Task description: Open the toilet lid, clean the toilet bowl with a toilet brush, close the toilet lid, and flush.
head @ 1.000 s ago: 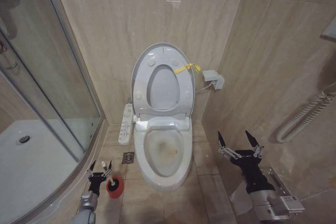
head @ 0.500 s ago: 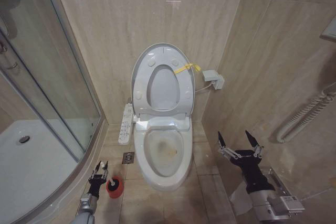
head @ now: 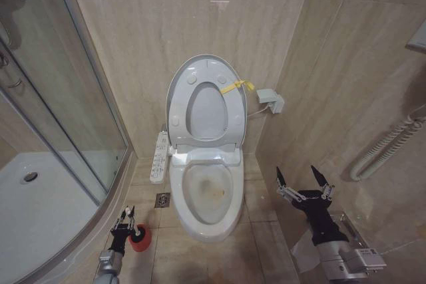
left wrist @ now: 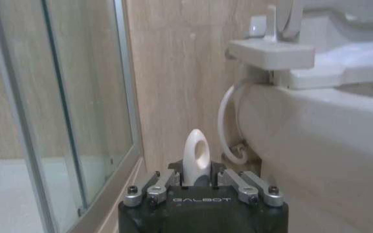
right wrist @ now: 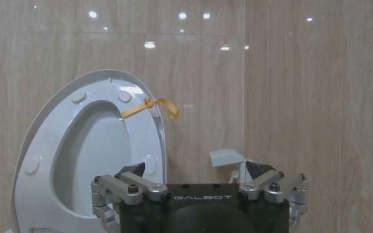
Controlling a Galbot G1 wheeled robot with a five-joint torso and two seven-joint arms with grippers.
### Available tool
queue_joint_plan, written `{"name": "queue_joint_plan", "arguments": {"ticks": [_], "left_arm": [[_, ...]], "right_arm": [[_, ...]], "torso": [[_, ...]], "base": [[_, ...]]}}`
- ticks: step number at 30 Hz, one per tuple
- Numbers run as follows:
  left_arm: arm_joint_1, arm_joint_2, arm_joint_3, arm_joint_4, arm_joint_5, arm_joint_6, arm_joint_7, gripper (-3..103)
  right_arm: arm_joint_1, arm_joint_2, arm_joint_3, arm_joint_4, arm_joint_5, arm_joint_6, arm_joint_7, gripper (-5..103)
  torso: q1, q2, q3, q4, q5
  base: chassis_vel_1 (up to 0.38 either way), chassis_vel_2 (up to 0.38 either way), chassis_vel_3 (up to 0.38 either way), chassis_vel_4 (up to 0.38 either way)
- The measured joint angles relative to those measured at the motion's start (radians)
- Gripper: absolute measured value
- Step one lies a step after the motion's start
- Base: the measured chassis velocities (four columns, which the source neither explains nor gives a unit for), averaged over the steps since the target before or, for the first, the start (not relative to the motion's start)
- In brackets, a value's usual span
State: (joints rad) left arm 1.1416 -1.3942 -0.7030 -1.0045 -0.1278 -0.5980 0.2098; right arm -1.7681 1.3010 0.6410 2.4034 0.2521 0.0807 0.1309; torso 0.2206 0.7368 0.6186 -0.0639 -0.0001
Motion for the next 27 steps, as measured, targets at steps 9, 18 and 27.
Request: {"name": "queue_joint_plan", "arguments": {"ticks": [9,18,27], "left_arm": [[0.082,-0.008,-0.003,-0.097,-0.072,0.035,0.005,26],[0.162,-0.024,-0.030,-0.198,-0.092,0.014,0.017,26],[0.229,-0.036,-0.041,-0.345,-0.114,-0.002,0.045,26]], "right_arm": [[0.000,0.000,0.000,0.000,0.000,0.000,0.000,100],[0.000,0.000,0.000,0.000,0.000,0.000,0.000,100],[0.000,0.000,0.000,0.000,0.000,0.000,0.000,100]], "torso": [[0.000,0.000,0.000,0.0000,0.0001],[0.000,0.000,0.000,0.0000,0.0001],[0.000,0.000,0.000,-0.0001,0.0001]], "base": [[0.000,0.000,0.000,0.000],[0.000,0.000,0.000,0.000],[0.000,0.000,0.000,0.000]]}}
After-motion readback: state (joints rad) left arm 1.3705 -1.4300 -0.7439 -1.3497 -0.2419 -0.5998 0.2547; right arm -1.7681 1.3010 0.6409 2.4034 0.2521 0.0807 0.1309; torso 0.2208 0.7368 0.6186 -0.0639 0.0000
